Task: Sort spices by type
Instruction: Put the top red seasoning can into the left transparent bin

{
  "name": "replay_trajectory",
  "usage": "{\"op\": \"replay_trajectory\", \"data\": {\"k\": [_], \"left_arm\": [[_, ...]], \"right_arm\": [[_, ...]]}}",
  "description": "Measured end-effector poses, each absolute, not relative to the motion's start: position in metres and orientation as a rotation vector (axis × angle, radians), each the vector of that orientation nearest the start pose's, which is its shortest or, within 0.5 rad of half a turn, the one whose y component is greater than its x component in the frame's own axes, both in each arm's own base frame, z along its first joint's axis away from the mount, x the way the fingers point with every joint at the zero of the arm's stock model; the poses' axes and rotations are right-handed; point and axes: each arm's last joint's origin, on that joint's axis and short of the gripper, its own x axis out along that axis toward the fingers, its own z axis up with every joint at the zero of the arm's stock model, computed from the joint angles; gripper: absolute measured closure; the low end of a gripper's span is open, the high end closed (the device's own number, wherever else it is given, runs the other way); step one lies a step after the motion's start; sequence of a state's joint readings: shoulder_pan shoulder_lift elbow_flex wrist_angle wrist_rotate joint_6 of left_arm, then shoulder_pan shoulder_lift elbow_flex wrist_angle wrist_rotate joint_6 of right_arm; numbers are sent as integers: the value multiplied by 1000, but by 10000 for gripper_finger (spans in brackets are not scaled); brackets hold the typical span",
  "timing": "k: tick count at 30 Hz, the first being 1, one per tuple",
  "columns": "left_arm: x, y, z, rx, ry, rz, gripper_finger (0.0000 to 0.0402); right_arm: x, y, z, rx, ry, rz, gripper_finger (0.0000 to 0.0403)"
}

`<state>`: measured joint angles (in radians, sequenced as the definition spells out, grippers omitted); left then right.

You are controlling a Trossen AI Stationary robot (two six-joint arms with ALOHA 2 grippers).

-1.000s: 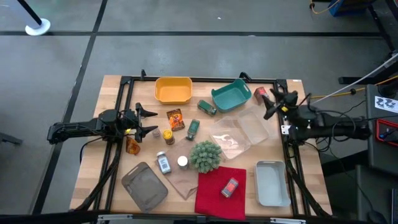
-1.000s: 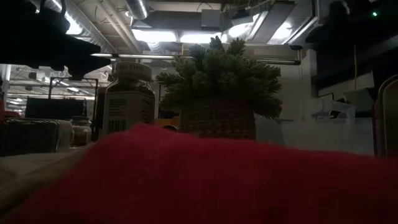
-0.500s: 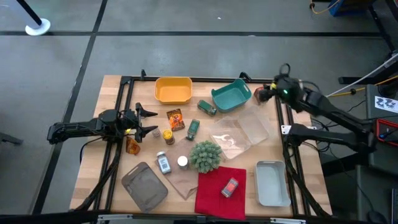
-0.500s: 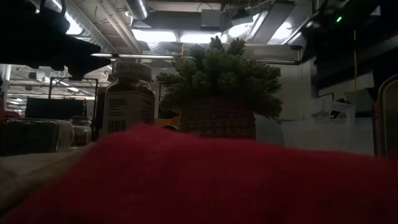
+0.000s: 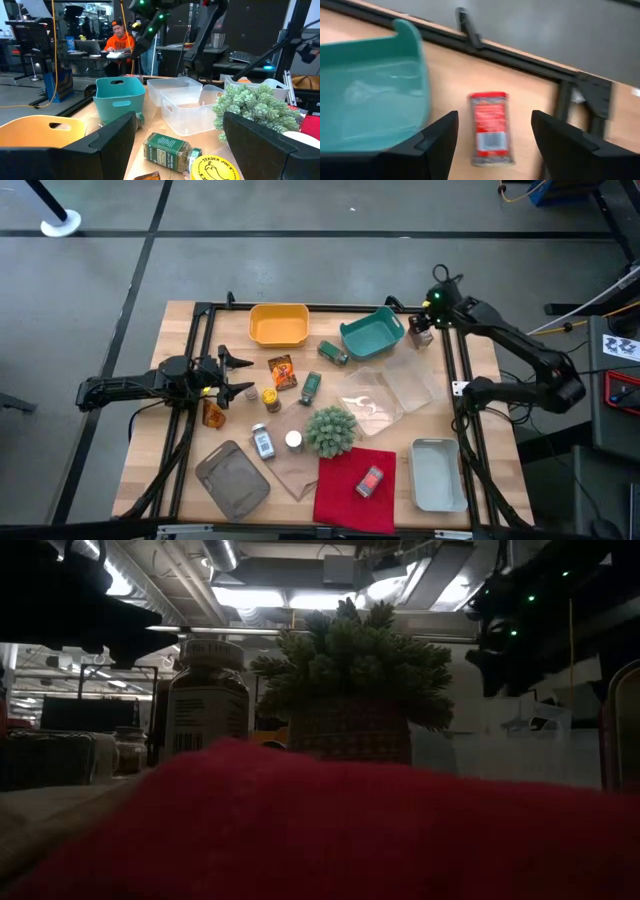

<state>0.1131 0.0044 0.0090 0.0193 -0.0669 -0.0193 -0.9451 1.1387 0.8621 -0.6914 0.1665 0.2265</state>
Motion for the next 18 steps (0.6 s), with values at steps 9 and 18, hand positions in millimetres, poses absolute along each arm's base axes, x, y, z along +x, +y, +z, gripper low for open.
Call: {"op": "replay_trajectory", "data": {"k": [9, 18], "left_arm": [[96, 13, 168, -26, -26, 180, 116], [96, 13, 168, -26, -26, 180, 116]], "right_arm": [[130, -193, 227, 600, 983, -1093, 152], [131, -210, 206, 661, 1073, -1100, 152]]}}
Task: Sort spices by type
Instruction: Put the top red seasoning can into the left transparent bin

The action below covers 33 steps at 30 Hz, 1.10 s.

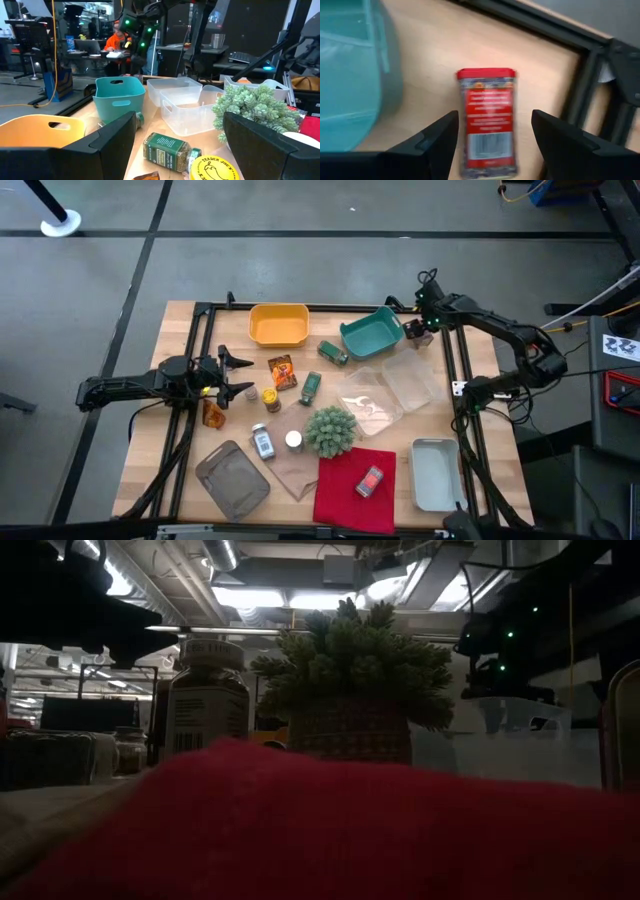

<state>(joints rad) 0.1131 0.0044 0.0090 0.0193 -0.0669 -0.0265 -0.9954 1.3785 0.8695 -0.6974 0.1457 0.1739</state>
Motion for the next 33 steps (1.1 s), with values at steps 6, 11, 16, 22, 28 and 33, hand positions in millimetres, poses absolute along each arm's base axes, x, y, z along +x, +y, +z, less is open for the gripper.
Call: {"op": "replay_trajectory", "data": {"k": [6, 11, 16, 22, 28, 33], "left_arm": [[96, 13, 168, -26, -26, 180, 116], [96, 13, 168, -26, -26, 180, 116], [96, 13, 168, -26, -26, 180, 116], [96, 13, 168, -26, -26, 180, 116], [96, 13, 168, -26, -26, 180, 116], [96, 13, 168, -26, -26, 180, 116]], "right_arm": [[132, -213, 203, 667, 1093, -1091, 152], [133, -214, 196, 665, 1140, -1068, 152], [134, -218, 186, 681, 1177, -1063, 152], [135, -220, 181, 681, 1202, -1050, 171], [136, -220, 180, 679, 1212, -1044, 225], [135, -220, 180, 679, 1212, -1044, 223]]}}
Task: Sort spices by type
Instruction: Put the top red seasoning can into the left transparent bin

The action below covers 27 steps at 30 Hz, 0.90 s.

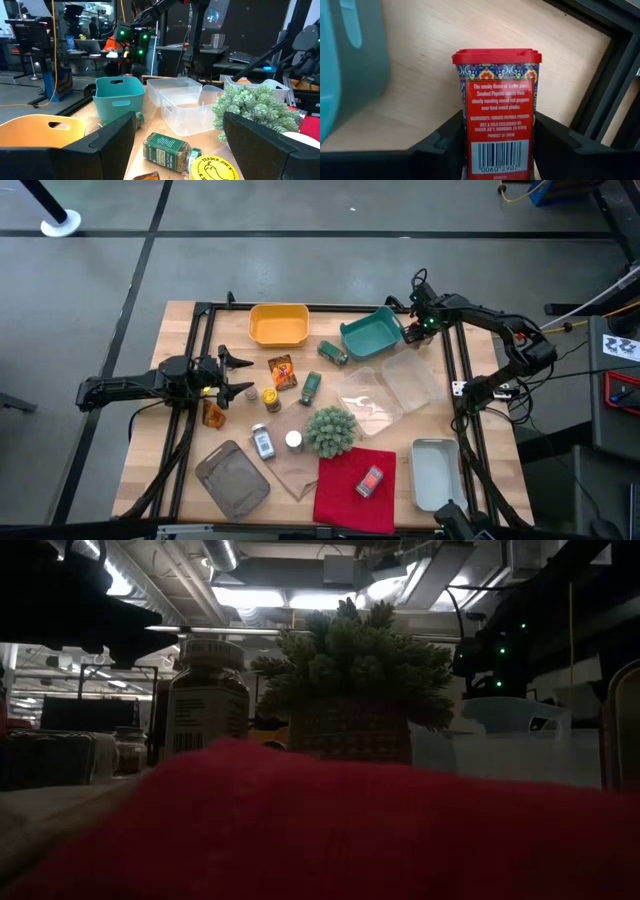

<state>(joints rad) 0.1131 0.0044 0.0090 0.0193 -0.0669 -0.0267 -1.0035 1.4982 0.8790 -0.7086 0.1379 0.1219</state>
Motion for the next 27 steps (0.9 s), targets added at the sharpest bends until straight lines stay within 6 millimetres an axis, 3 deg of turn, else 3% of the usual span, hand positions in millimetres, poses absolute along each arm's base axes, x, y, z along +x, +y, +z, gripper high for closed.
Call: {"op": "replay_trajectory", "data": {"k": [4, 15, 27], "left_arm": [[96, 13, 168, -26, -26, 180, 116], [96, 13, 168, -26, -26, 180, 116], [96, 13, 168, -27, -26, 180, 116]], "right_arm": [[135, -220, 180, 679, 1213, -1044, 209], [135, -220, 181, 683, 1223, -1040, 226], [144, -233, 233, 670, 1208, -1039, 226]]}}
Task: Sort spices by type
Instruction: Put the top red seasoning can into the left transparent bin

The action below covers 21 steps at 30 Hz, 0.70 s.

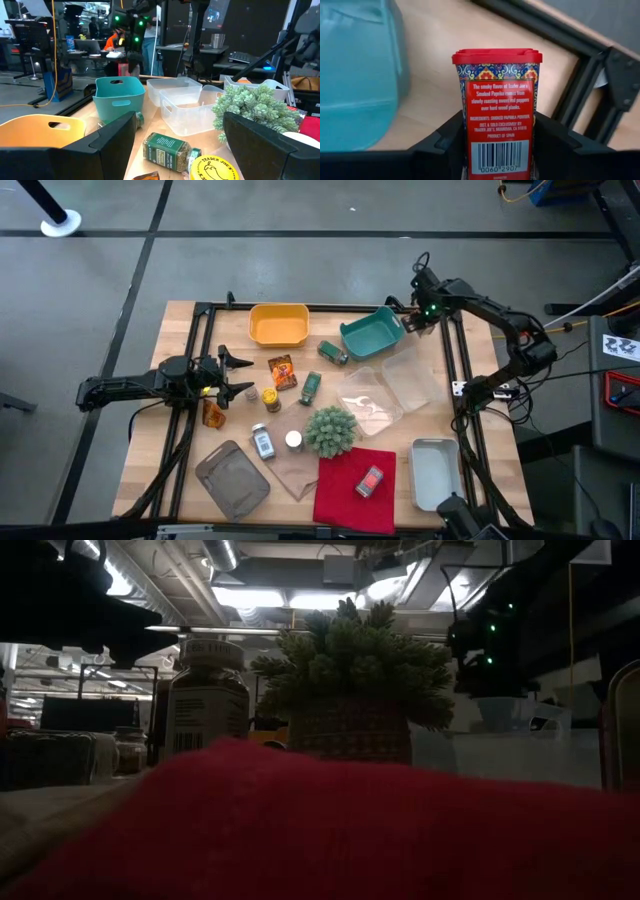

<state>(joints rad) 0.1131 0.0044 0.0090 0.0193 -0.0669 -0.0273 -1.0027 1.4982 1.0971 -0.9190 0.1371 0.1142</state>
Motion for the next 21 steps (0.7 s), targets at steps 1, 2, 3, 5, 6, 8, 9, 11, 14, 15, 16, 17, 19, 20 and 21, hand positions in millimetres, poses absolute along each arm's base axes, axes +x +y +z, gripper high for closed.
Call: {"op": "replay_trajectory", "data": {"k": [1, 2, 3, 5, 6, 8, 9, 11, 14, 15, 16, 17, 19, 20, 21], "left_arm": [[96, 13, 168, -26, -26, 180, 116], [96, 13, 168, -26, -27, 180, 116], [96, 13, 168, -27, -30, 180, 116], [96, 13, 171, -26, -59, 181, 116], [96, 13, 173, -25, -81, 183, 116], [96, 13, 177, -25, -120, 187, 116], [96, 13, 179, -24, -141, 189, 116], [95, 13, 183, -24, -181, 196, 116], [95, 13, 185, -25, -206, 202, 116], [95, 13, 186, -25, -208, 203, 116], [95, 13, 185, -25, -207, 203, 116], [95, 13, 185, -25, -205, 203, 116], [95, 13, 185, -31, -203, 202, 116], [95, 13, 185, -38, -204, 201, 116], [95, 13, 185, -42, -205, 201, 116]], "right_arm": [[145, -234, 239, 665, 1203, -1039, 225], [146, -235, 246, 657, 1198, -1036, 223], [146, -236, 253, 650, 1195, -1034, 222], [147, -237, 266, 646, 1190, -1033, 221], [148, -238, 273, 643, 1186, -1033, 221], [148, -239, 286, 636, 1169, -1037, 225], [149, -239, 292, 636, 1161, -1035, 225], [150, -239, 302, 652, 1135, -1005, 226], [152, -238, 311, 693, 1082, -928, 223], [153, -238, 312, 711, 1065, -895, 223], [155, -237, 312, 733, 1051, -858, 223], [155, -236, 312, 757, 1040, -820, 223], [156, -233, 312, 804, 1028, -754, 224], [156, -232, 312, 821, 1028, -732, 224], [156, -230, 311, 841, 1032, -711, 224]]}}
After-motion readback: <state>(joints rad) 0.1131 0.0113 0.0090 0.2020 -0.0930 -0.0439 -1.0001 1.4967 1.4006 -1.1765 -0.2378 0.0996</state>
